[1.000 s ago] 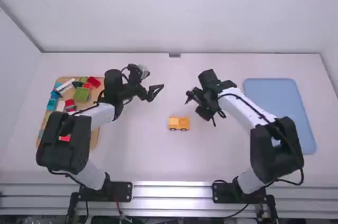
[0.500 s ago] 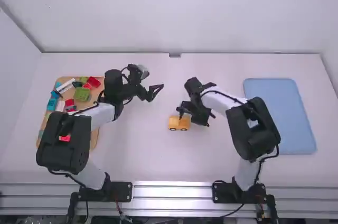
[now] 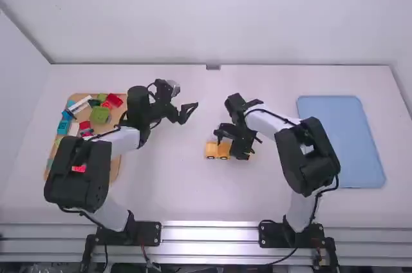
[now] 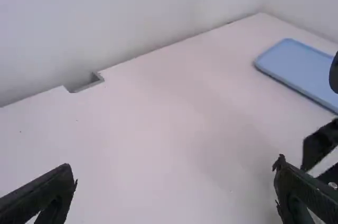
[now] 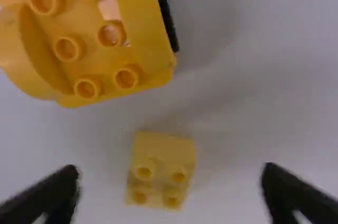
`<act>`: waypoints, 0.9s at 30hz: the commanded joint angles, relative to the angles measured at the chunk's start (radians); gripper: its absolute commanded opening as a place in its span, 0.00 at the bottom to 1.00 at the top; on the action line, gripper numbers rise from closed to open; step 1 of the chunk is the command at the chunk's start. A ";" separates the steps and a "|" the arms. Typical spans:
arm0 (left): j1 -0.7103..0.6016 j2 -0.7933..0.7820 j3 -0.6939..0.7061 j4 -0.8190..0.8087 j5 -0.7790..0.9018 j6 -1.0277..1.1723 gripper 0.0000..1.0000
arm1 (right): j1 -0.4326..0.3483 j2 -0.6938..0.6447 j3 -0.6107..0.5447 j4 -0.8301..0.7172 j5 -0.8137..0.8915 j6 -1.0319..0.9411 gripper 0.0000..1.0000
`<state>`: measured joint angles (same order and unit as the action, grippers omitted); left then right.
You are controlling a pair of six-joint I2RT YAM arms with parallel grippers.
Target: Assemble lego blocks to make yellow taxi
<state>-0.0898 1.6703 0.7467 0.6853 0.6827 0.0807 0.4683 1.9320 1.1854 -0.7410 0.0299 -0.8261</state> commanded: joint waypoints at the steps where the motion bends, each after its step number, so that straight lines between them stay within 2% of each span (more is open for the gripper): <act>1: 0.005 0.002 -0.008 0.008 0.005 0.021 0.99 | 0.008 -0.004 0.033 -0.011 0.038 0.070 0.98; 9: 0.005 0.002 -0.008 0.037 0.008 0.021 0.99 | 0.032 -0.114 0.150 -0.151 -0.053 0.031 0.98; 12: 0.005 0.002 -0.008 0.021 0.008 0.021 0.99 | 0.008 -0.167 0.142 -0.157 -0.126 -0.007 0.98; 14: 0.005 0.002 -0.008 0.002 0.010 0.021 0.99 | -0.051 -0.223 0.084 -0.124 -0.293 -0.104 0.98; 18: 0.004 0.002 -0.014 -0.001 0.096 0.092 0.99 | -0.173 -0.253 -0.077 0.072 -0.573 -0.197 0.98; 19: 0.004 0.002 -0.015 -0.001 0.110 0.109 0.99 | -0.184 -0.253 -0.092 0.093 -0.593 -0.196 0.98; 22: 0.004 0.002 -0.019 -0.028 0.311 0.324 0.99 | -0.271 -0.253 -0.210 0.289 -0.823 -0.129 0.98; 27: 0.003 0.002 -0.021 -0.144 0.480 0.535 0.99 | -0.349 -0.253 -0.314 0.499 -0.893 -0.059 0.98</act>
<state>-0.0898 1.6703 0.7395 0.5621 1.0027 0.4362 0.1417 1.6756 0.8993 -0.2703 -0.7326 -0.9249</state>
